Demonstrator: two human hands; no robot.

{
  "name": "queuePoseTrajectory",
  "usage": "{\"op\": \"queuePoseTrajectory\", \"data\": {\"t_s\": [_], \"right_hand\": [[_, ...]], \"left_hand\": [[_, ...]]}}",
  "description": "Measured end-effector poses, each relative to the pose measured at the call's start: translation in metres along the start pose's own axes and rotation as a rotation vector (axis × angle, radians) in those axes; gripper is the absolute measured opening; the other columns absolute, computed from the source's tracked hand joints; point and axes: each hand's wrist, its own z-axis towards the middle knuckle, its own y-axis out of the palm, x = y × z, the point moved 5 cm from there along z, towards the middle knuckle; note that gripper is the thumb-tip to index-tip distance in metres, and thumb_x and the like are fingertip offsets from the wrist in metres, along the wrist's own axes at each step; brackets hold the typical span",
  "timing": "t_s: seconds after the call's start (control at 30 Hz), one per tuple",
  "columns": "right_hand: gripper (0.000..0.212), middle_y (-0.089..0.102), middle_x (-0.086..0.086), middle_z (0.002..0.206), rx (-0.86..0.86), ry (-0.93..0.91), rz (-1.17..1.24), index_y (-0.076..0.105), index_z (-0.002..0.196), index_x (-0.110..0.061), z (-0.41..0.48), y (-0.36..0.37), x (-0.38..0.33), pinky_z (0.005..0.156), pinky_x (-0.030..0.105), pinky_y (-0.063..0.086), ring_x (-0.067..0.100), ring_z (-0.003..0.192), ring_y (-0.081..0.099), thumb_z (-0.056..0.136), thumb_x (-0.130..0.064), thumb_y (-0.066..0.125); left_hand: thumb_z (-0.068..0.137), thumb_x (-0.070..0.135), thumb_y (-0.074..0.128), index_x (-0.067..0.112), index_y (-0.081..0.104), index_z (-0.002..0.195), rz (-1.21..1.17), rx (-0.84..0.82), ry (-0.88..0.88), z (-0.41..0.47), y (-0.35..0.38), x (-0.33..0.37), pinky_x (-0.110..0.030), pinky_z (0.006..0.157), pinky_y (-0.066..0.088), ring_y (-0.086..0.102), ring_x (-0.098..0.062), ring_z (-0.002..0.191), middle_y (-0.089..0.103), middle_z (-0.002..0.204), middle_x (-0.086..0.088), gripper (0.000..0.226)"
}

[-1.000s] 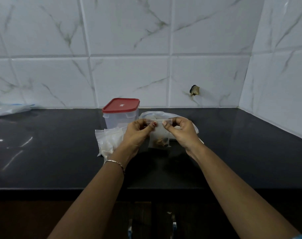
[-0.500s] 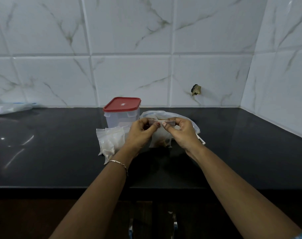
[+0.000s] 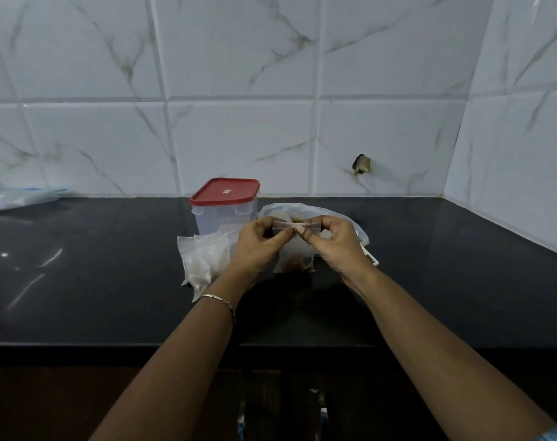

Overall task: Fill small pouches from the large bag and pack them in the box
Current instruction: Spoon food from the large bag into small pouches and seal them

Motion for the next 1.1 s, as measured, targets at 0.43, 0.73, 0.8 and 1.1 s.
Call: {"op": "queuePoseTrajectory", "data": {"t_s": [0.43, 0.73, 0.8, 1.1], "right_hand": [[0.008, 0.070, -0.006, 0.082, 0.086, 0.011, 0.102, 0.068, 0.082, -0.014, -0.004, -0.004, -0.006, 0.071, 0.014, 0.047, 0.004, 0.081, 0.064, 0.090, -0.014, 0.067], [0.014, 0.064, -0.002, 0.068, -0.064, -0.043, 0.067, 0.063, 0.078, -0.011, -0.010, 0.054, -0.029, 0.063, 0.017, 0.049, 0.005, 0.061, 0.063, 0.090, -0.016, 0.067], [0.014, 0.065, -0.003, 0.068, -0.105, -0.052, -0.010, 0.063, 0.079, -0.012, -0.010, 0.068, -0.029, 0.062, 0.015, 0.048, 0.003, 0.059, 0.063, 0.091, -0.019, 0.066], [0.012, 0.069, -0.008, 0.079, -0.108, -0.020, -0.208, 0.071, 0.095, -0.017, -0.009, 0.088, -0.015, 0.071, 0.022, 0.053, 0.004, 0.065, 0.066, 0.090, -0.027, 0.067]], "left_hand": [[0.094, 0.015, 0.060, 0.004, 0.068, 0.092, 0.039, 0.102, 0.010, -0.016, -0.016, 0.011, -0.040, 0.077, 0.057, 0.068, -0.024, 0.081, 0.071, 0.084, -0.012, 0.014], [0.089, 0.024, 0.067, 0.021, 0.072, 0.086, 0.376, 0.296, 0.101, -0.048, -0.090, 0.030, -0.009, 0.065, 0.046, 0.062, 0.000, 0.077, 0.069, 0.080, 0.012, 0.006], [0.088, 0.026, 0.068, 0.021, 0.069, 0.082, 0.398, 0.335, 0.064, -0.054, -0.104, 0.023, -0.008, 0.061, 0.044, 0.060, -0.001, 0.072, 0.067, 0.076, 0.010, 0.008], [0.090, 0.036, 0.065, 0.022, 0.065, 0.083, 0.418, 0.452, -0.067, -0.065, -0.122, -0.001, -0.018, 0.059, 0.042, 0.060, -0.005, 0.072, 0.065, 0.080, 0.011, 0.015]]}}
